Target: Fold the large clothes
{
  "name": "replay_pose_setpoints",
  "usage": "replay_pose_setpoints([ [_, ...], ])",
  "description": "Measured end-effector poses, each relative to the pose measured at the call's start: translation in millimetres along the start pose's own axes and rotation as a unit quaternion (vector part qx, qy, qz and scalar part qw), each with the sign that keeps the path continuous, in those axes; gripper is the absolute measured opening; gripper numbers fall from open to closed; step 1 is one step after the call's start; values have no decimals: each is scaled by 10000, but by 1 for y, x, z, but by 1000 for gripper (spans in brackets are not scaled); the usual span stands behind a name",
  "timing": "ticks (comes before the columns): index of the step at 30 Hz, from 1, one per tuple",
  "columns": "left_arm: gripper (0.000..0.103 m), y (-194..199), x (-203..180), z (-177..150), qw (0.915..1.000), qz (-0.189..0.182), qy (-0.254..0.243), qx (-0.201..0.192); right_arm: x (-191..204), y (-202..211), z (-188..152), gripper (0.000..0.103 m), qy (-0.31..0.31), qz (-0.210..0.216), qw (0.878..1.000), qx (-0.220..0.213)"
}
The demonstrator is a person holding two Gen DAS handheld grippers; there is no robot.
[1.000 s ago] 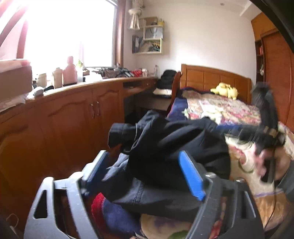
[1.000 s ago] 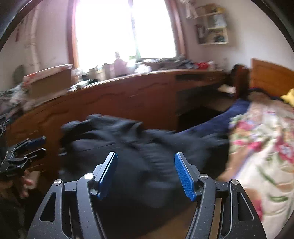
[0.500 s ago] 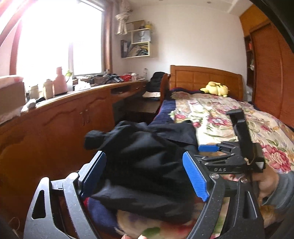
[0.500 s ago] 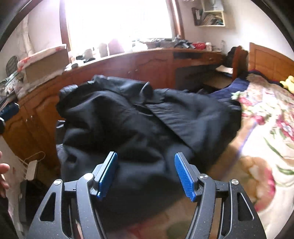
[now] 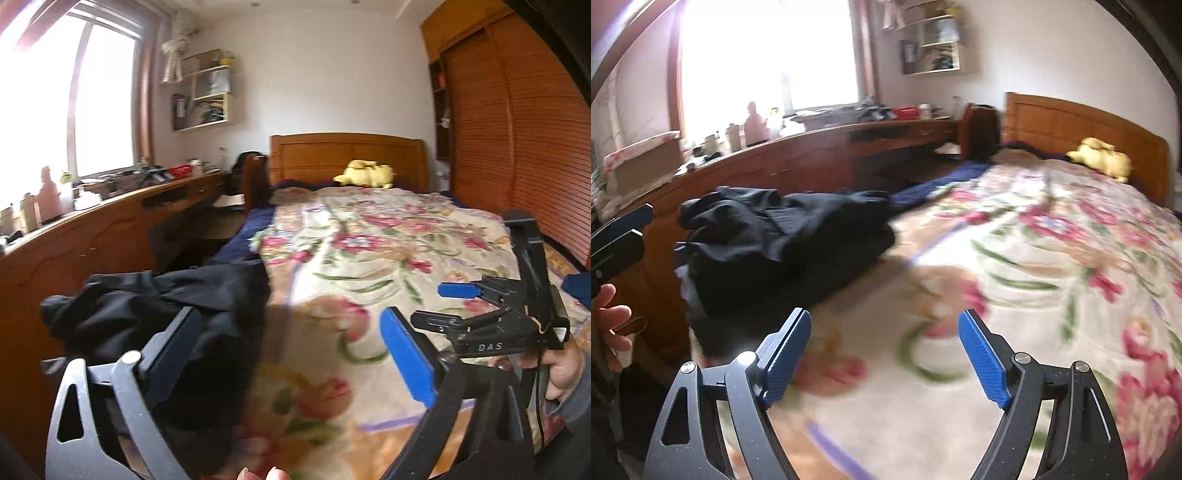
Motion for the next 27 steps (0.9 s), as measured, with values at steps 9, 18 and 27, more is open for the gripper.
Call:
replay_pose_setpoints([
  [9,102,-38,-101,-6,9967,-771,-121,242,-69,80,-52,87,-524,-746,9957,-191],
  [18,102,-79,-187,-13,9911,-1188,-242,548,-126,106,-76,87,-1020,-1478,9836,-152],
  [27,102,-107,-235,-3,9917,-1224,-87,388,-156,135,-82,87,-1115,-2224,9675,-446],
])
Point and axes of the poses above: each gripper's, at about its wrist camera, not at the fingertips, and y roughly against the way its jaws point, x to its left, z to its top, the point moved 8 cm from there along -y, roughly the way its jaws point, and after that the axes turned 4 degrees about x, right-handed, at the moved point
